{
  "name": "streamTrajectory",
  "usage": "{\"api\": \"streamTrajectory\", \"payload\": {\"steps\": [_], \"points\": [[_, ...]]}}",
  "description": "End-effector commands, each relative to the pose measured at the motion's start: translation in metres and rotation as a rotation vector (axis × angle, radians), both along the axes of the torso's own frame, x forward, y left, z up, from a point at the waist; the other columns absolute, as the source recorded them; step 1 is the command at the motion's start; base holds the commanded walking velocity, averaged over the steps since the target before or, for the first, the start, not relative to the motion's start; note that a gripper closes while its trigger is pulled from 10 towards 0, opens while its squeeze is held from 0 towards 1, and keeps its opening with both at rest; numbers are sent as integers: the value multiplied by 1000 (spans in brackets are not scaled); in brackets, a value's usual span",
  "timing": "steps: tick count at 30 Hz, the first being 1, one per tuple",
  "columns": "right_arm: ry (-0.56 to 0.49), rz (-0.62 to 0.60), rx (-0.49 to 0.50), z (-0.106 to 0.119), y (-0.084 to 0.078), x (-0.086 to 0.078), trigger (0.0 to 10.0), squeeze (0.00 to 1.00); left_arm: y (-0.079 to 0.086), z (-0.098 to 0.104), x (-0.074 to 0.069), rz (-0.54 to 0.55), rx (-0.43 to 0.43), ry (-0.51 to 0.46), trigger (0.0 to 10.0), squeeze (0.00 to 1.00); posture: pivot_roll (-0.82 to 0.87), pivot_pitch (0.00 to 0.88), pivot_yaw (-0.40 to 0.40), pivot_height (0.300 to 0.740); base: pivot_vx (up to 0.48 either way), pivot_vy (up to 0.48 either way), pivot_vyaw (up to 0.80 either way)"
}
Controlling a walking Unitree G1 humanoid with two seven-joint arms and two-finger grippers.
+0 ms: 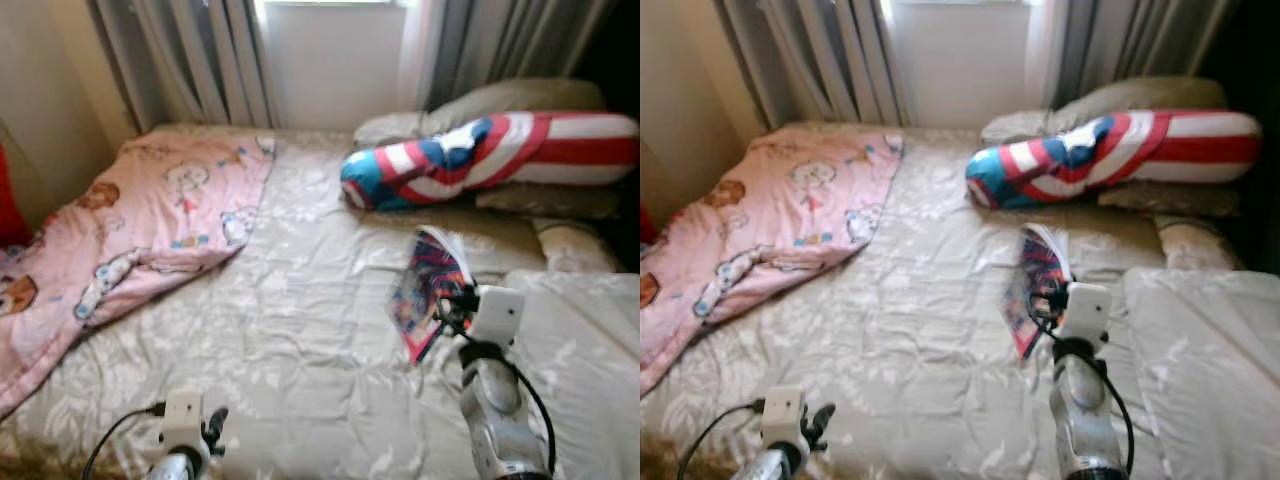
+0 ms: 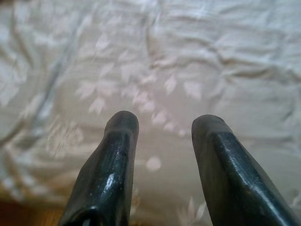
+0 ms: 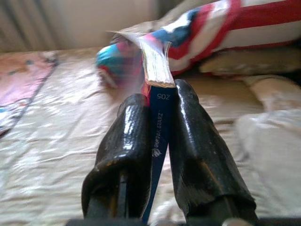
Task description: Clean up the room
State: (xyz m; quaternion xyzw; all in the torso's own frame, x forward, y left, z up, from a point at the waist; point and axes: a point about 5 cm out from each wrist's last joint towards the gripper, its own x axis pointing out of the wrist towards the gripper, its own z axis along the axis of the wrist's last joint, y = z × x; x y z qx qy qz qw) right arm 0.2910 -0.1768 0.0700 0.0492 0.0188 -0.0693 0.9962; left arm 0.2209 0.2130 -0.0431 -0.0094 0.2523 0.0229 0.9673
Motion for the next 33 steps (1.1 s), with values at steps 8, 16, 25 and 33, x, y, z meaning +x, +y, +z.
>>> {"api": "streamTrajectory", "payload": {"steps": [8, 16, 25, 33], "points": [[-44, 0, -5, 8, -2, 0, 10000, 0, 2, 29, 20, 2, -1, -224, 10000, 0, -52, 0, 1, 740, 0, 0, 0], [-31, 82, 19, 7, 7, -1, 10000, 0, 0, 48, 22, 48, 33, -369, 10000, 0, -65, 0, 1, 740, 0, 0, 0], [-18, 198, 12, 4, 14, -7, 10000, 0, 10, 79, 28, 73, 58, -501, 10000, 0, -66, 5, -2, 740, 0, 0, 0], [-22, 238, 48, 5, 18, -8, 10000, 0, 3, 86, 31, 57, 45, -510, 10000, 0, -70, 1, -6, 740, 0, 0, 0]]}}
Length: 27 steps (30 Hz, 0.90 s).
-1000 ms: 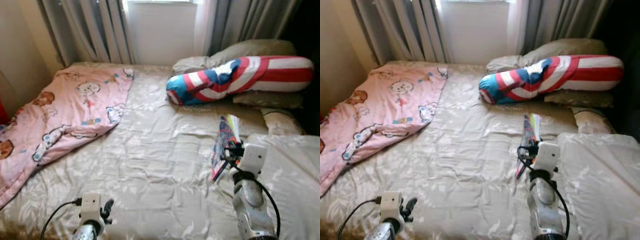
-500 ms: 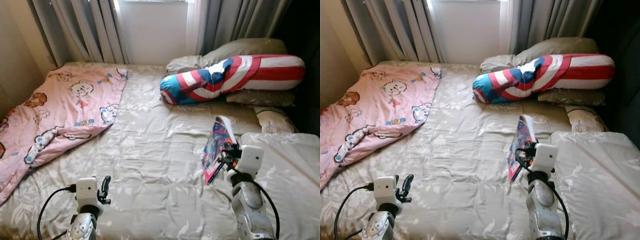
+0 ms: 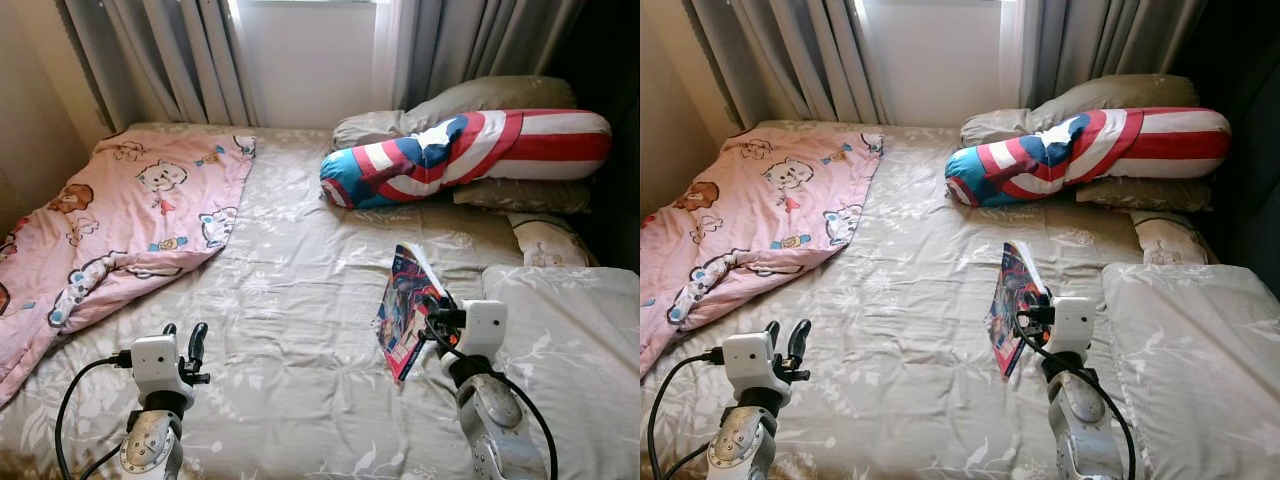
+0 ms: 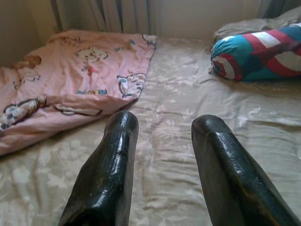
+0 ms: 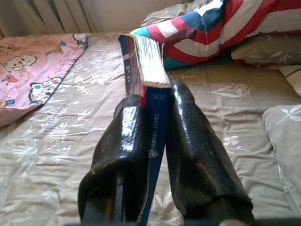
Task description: Clean up the room
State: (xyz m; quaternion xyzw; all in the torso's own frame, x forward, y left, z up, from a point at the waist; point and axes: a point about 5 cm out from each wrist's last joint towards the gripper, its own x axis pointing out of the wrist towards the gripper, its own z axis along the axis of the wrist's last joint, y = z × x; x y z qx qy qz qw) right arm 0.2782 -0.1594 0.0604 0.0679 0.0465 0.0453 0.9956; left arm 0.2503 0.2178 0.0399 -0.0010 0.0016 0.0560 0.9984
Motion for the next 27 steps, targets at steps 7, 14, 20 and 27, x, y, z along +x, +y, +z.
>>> {"api": "streamTrajectory", "payload": {"steps": [7, 14, 20, 27], "points": [[-29, 23, -30, 10, 5, 4, 10000, 0, -14, 6, 5, -31, -22, 0, 10000, 0, -76, 0, -6, 715, 0, 0, 0], [-53, -66, -17, 13, -6, 3, 10000, 0, -14, 4, 3, -38, -22, 10, 10000, 0, -82, 0, -3, 711, 0, 0, 0], [-53, -63, -23, 13, -5, 3, 10000, 0, -15, 4, 3, -40, -25, 14, 10000, 0, -80, 0, -4, 711, 0, 0, 0], [-42, -43, -48, 12, 0, 4, 10000, 0, -18, 5, 3, -46, -29, 13, 10000, 0, -80, 0, -3, 691, 0, 0, 0]]}}
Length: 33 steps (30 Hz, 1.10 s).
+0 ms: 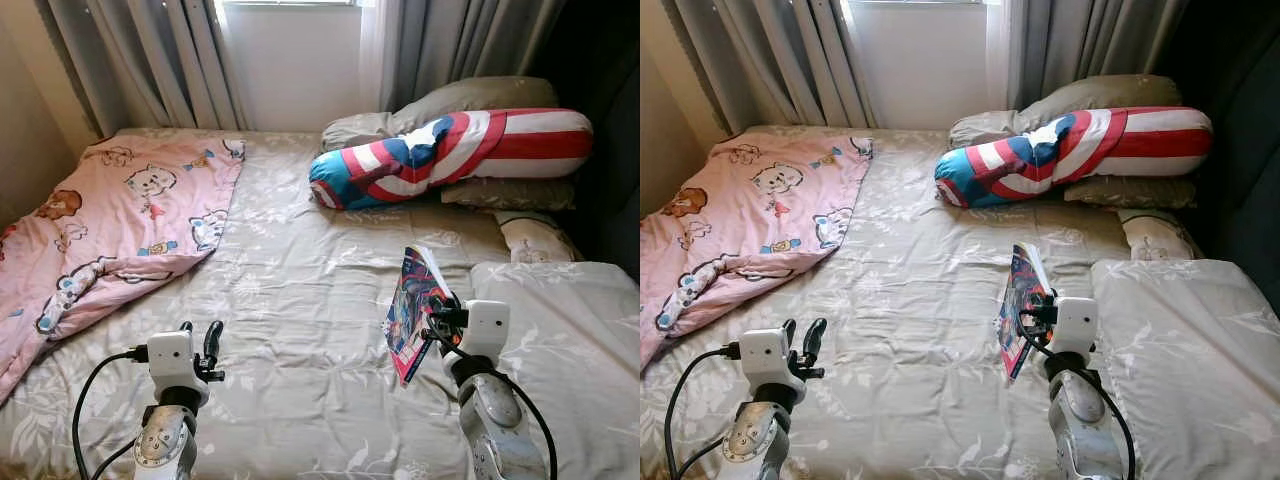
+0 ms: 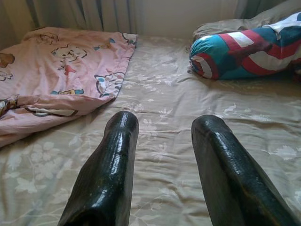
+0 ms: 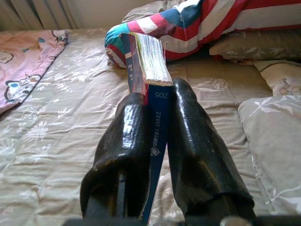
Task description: Clean up the room
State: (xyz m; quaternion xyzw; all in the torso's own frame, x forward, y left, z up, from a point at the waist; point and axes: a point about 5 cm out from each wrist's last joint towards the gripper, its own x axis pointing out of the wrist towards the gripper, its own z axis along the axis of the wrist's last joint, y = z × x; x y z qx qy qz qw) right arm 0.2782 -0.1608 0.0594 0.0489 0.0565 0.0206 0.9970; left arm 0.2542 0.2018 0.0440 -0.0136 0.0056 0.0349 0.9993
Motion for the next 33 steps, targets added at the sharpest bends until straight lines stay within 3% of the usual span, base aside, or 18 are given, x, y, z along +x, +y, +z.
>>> {"api": "streamTrajectory", "payload": {"steps": [1, 27, 33], "points": [[-70, 2, -11, 14, 1, 3, 10000, 0, -2, 1, 0, -5, -3, 8, 10000, 0, -80, 0, -3, 681, 0, 0, 0], [-38, 10, -24, 10, 0, 1, 10000, 0, -4, -1, -1, -10, -5, 19, 10000, 0, -75, 0, -9, 681, 0, 0, 0], [-54, 2, -27, 11, 0, 0, 10000, 0, -5, -1, -1, -9, -7, 18, 10000, 0, -73, 5, -13, 648, 0, 0, 0]]}}
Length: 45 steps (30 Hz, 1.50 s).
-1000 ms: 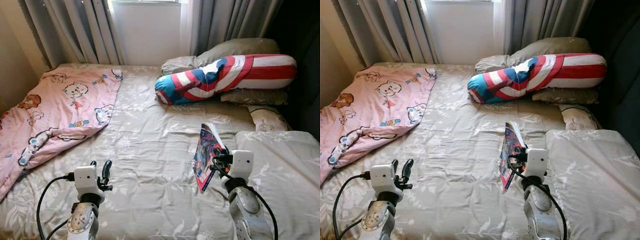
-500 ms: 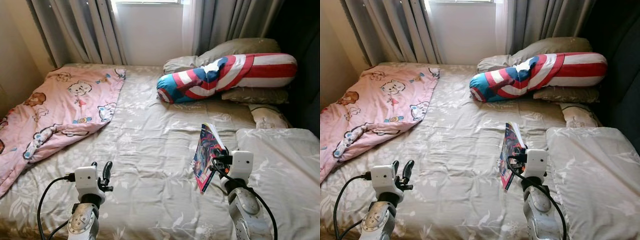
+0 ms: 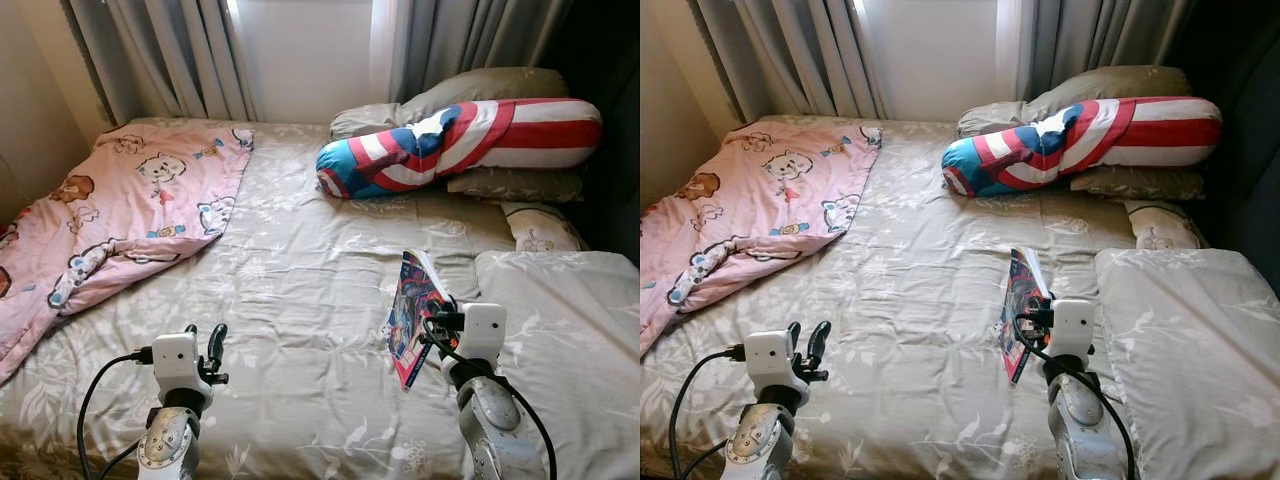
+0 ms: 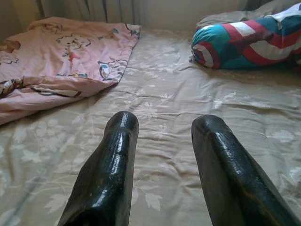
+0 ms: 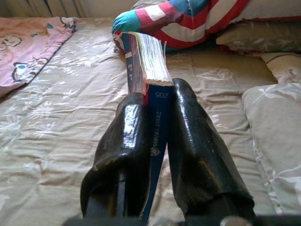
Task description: Clean up the room
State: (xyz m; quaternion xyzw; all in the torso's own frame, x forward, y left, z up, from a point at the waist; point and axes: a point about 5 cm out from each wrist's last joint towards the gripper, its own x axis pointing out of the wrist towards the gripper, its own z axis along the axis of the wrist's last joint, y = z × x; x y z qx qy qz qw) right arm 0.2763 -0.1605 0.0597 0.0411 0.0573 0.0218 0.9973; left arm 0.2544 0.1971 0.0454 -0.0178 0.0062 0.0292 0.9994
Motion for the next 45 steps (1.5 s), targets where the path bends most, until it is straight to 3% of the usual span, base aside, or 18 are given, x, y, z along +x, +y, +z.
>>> {"api": "streamTrajectory", "payload": {"steps": [1, 21, 32, 42, 45], "points": [[-44, -13, -19, 9, -2, 2, 10000, 0, 0, -2, -1, 3, 1, 18, 10000, 0, -72, 7, -14, 648, 0, 0, 0], [-53, -7, -15, 12, -2, 2, 10000, 0, -2, -1, -2, 3, -5, 21, 10000, 0, -70, 18, -21, 648, 0, 0, 0], [-49, -17, -5, 11, -3, 3, 10000, 0, -8, -1, -2, -53, -33, 29, 10000, 0, -68, 21, -19, 648, 0, 0, 0], [27, -207, 121, -2, -24, 2, 10000, 0, -7, 3, 2, -76, -8, 21, 10000, 0, -60, 22, -12, 648, 0, 0, 0], [26, -213, 130, -2, -26, 3, 10000, 0, -6, 4, 2, -78, -6, 20, 10000, 0, -60, 22, -11, 648, 0, 0, 0]]}}
